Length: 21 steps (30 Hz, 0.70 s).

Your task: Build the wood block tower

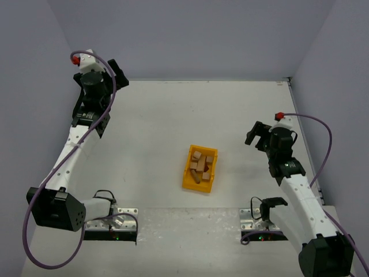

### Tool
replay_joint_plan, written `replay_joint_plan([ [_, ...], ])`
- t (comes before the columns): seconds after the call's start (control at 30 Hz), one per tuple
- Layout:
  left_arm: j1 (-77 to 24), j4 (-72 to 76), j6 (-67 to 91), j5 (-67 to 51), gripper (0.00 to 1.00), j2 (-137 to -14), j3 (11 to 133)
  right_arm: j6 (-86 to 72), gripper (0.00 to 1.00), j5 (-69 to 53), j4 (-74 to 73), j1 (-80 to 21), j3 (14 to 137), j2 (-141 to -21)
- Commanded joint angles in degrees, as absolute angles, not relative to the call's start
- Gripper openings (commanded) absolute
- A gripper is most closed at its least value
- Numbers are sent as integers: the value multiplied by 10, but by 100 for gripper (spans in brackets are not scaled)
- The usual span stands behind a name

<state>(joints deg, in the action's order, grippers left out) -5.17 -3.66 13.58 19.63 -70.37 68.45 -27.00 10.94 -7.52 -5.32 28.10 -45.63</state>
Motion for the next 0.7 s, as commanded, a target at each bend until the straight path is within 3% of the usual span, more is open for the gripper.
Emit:
replay_joint_plan([
  [0.0, -51, -10, 134, 188, 100, -688, 682, -291, 99, 134, -79, -50, 314, -469],
  [0.17, -51, -11, 138, 180, 100, -686, 681, -298, 99, 101, -125, -51, 352, -512],
  [0.37, -52, -11, 137, 176, 100, -686, 681, -296, 99, -21, -104, -61, 363, -546],
  [0.53, -52, -10, 141, 172, 100, -688, 682, -283, 99, 74, -140, -201, 396, -608],
  [0.67, -52, -12, 149, 148, 100, -707, 692, -301, 99, 70, -158, -249, 433, -680],
])
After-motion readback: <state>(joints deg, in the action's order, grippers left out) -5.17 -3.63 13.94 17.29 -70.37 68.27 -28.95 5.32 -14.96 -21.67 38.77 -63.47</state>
